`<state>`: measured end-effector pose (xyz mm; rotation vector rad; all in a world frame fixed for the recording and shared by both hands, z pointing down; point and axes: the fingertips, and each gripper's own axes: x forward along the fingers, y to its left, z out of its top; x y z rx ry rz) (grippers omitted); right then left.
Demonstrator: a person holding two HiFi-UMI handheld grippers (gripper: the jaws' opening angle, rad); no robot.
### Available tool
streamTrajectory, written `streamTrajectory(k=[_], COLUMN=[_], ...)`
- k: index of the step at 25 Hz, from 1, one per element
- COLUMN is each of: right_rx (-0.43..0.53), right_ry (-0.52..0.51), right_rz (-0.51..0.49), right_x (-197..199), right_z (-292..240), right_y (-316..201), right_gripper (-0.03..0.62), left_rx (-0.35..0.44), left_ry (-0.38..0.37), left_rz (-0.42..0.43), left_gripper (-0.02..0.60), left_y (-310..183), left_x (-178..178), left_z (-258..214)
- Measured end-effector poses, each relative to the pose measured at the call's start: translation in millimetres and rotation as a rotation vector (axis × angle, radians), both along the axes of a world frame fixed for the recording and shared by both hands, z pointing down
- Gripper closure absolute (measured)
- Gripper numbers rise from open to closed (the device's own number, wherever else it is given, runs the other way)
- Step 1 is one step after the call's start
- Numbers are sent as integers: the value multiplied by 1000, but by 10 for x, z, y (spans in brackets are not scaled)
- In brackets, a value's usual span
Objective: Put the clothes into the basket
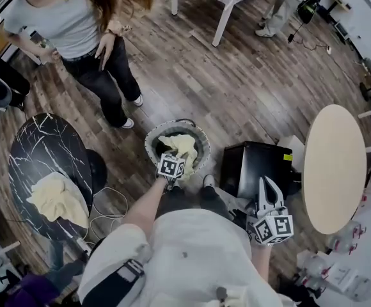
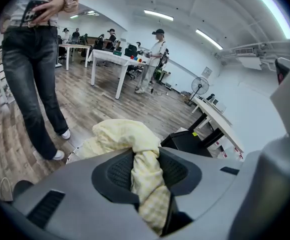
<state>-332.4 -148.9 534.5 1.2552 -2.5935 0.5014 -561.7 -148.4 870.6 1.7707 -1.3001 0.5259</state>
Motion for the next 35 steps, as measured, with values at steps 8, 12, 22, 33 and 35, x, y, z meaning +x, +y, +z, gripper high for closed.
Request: streamTrajectory(k=[8,12,22,33,35], right_rx=[-33,-44,-68,-96,-93], right_ry=[6,12,22,17,11], right_rz=[-18,-28,-34,-31,-48], right_x=[-66,-72,14,167,154], right_z=[179,238,352,431,428], right_y=[4,-29,-161,-333,-364], right_gripper=[585,585,585,585,585], left_rx=[-65,-60,-63,-76,-69], left_ry=[-63,-50,-63,-37,-41], left_rz=[30,30,-47,-83,-90], left_gripper=[439,438,427,447,466], left_y=[-80,-210,-504,-493,-484], left_x=[-47,-22,-113,36,56], left_z=[295,374,517,533,492])
